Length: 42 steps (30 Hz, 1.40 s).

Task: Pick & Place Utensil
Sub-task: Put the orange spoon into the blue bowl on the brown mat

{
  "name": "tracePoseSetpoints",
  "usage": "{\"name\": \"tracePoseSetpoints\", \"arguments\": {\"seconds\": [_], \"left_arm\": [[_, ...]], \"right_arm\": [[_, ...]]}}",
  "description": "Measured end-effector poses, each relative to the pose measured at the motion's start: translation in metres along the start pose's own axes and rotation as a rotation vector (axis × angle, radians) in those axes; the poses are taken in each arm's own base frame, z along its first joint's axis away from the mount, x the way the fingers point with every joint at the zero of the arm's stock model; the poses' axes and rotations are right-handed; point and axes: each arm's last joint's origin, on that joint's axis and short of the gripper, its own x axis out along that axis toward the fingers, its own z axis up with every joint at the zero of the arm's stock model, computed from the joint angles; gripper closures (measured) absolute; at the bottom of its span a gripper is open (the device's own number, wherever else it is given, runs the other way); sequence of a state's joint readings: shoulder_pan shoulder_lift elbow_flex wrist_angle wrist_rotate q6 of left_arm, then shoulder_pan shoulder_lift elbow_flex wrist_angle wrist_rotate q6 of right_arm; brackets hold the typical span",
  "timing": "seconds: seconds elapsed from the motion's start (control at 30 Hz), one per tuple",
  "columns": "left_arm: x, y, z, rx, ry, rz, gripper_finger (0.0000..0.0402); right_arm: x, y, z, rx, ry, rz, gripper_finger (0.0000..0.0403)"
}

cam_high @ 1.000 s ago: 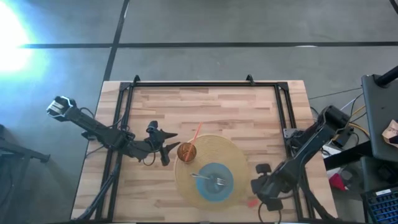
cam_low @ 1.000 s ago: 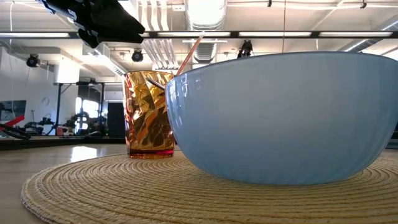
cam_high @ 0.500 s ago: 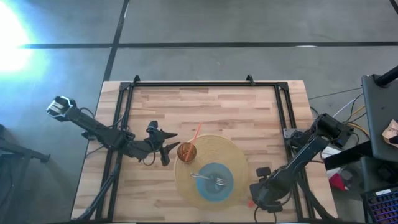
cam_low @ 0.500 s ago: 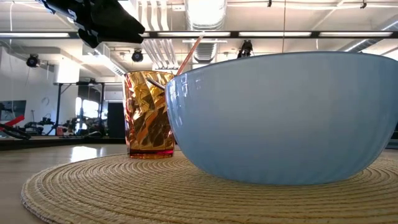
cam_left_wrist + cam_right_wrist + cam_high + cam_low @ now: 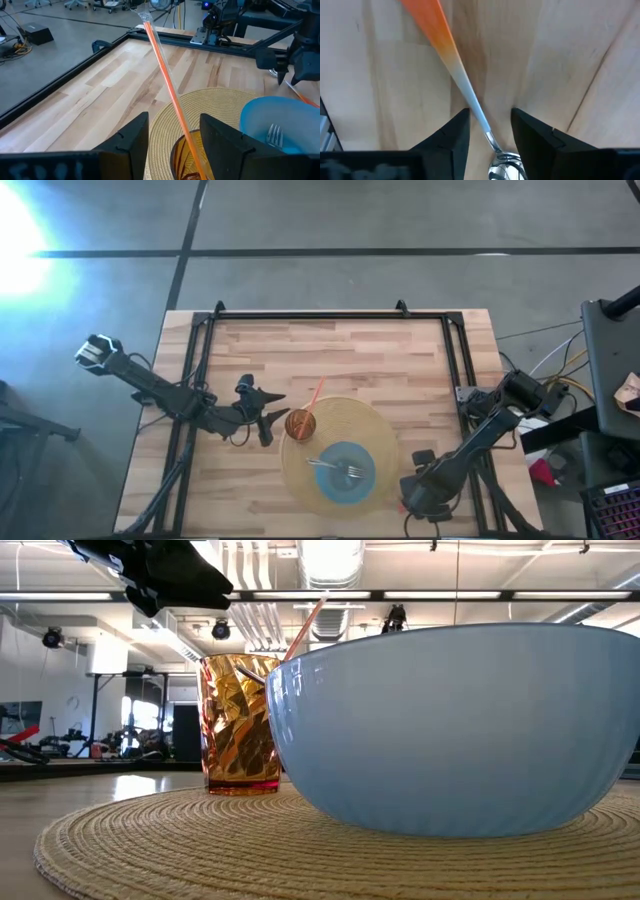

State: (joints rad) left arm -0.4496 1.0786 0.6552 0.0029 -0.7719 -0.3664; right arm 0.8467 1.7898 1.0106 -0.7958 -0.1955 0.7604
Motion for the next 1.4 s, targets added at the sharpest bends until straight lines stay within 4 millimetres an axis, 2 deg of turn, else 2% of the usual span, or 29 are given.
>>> {"name": "tracePoseSetpoints", "arguments": {"seconds": [0.2, 0.6, 0.83, 1.0, 1.2, 1.4], "left_arm": [[0.000, 0.000, 0.000, 0.000, 0.000, 0.000, 0.0232], [0.000, 0.000, 0.000, 0.001, 0.001, 0.000, 0.0232], [0.000, 0.000, -0.001, 0.001, 0.001, 0.000, 0.0232], [0.000, 0.000, -0.001, 0.001, 0.001, 0.000, 0.0232], [0.000, 0.000, -0.001, 0.002, 0.002, 0.000, 0.0232], [0.000, 0.000, -0.001, 0.002, 0.002, 0.001, 0.0232]], "right_arm": [[0.005, -0.001, 0.001, 0.041, 0.014, -0.016, 0.0283], [0.005, -0.003, 0.000, 0.059, 0.013, -0.038, 0.0385], [0.003, -0.003, -0.001, 0.032, 0.008, -0.032, 0.0389], [-0.009, -0.002, -0.004, 0.013, -0.026, 0.006, 0.0389], [-0.033, -0.001, -0.010, -0.005, -0.089, 0.066, 0.0390], [-0.061, -0.005, -0.017, -0.017, -0.253, 0.067, 0.0390]]}}
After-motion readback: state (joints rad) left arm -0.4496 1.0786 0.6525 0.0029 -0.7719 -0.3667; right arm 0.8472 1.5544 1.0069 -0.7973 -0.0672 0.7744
